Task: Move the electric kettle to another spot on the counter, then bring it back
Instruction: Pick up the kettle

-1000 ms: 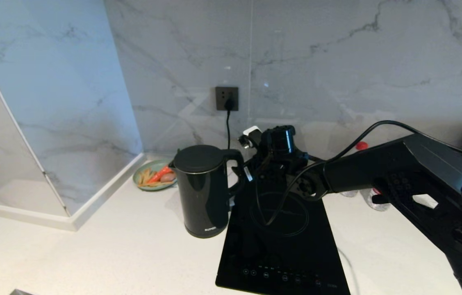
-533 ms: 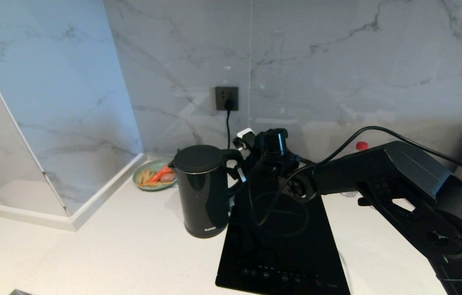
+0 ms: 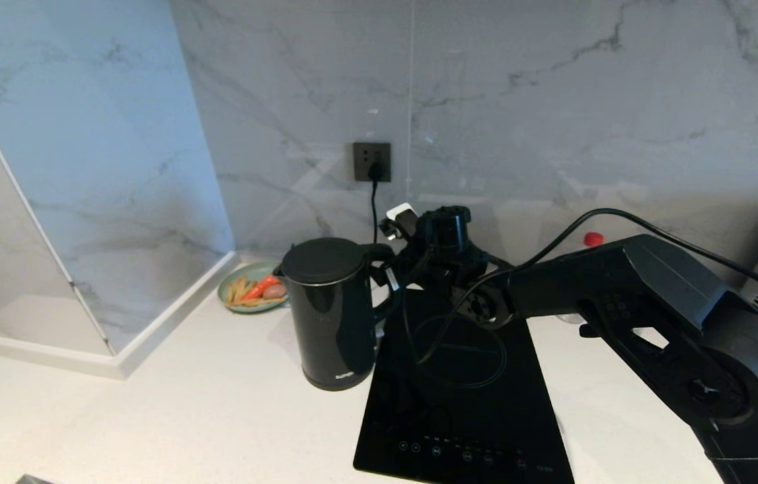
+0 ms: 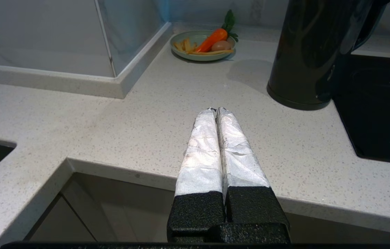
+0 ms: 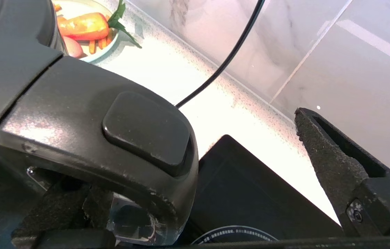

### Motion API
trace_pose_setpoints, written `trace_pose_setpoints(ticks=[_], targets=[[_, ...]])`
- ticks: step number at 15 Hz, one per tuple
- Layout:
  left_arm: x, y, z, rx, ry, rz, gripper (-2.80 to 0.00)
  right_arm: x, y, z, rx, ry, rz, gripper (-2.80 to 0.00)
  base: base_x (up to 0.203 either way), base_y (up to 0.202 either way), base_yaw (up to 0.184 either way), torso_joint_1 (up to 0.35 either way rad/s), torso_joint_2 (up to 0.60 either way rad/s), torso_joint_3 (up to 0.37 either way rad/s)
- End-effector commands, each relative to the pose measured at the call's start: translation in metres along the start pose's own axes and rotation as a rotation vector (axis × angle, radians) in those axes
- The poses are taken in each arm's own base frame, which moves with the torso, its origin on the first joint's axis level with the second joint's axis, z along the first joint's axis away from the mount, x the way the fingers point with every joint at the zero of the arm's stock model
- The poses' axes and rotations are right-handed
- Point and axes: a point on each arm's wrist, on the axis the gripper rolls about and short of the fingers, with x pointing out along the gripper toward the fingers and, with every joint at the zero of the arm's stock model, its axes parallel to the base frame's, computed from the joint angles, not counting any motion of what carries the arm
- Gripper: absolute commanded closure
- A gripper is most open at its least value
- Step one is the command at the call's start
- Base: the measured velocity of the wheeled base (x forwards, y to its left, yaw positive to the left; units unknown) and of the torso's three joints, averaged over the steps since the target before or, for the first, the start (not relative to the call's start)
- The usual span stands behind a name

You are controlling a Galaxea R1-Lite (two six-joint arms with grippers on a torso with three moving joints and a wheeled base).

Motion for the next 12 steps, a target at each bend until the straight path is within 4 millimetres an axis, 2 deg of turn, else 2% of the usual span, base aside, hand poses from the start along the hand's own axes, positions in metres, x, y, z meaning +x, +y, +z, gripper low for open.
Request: trace_pose_setpoints(ticks=[1, 3, 4, 12], targets=[[0.0001, 0.0000, -0.0009, 0.000, 0.001, 0.000, 0.00, 0.0012, 0.0013, -0.0018, -0.002, 0.001, 0.002, -2.80, 0.000, 0.000, 0.000, 0.000, 0.00, 0.000], [0.0001, 0.0000, -0.0009, 0.000, 0.001, 0.000, 0.00, 0.0021, 0.0025, -0.0063, -0.003, 0.013, 0.005, -2.80, 0.000, 0.000, 0.000, 0.000, 0.00, 0.000], [0.0001, 0.0000, -0.0009, 0.000, 0.001, 0.000, 0.00, 0.0027, 0.0036, -0.0070, -0.004, 0.013, 0.006, 0.00, 0.000, 0.000, 0.000, 0.000, 0.00, 0.000], [0.0001, 0.0000, -0.0009, 0.000, 0.001, 0.000, 0.00, 0.0016, 0.0100, -0.0011, -0.009, -0.007, 0.014, 0.00, 0.000, 0.000, 0.000, 0.000, 0.00, 0.000]])
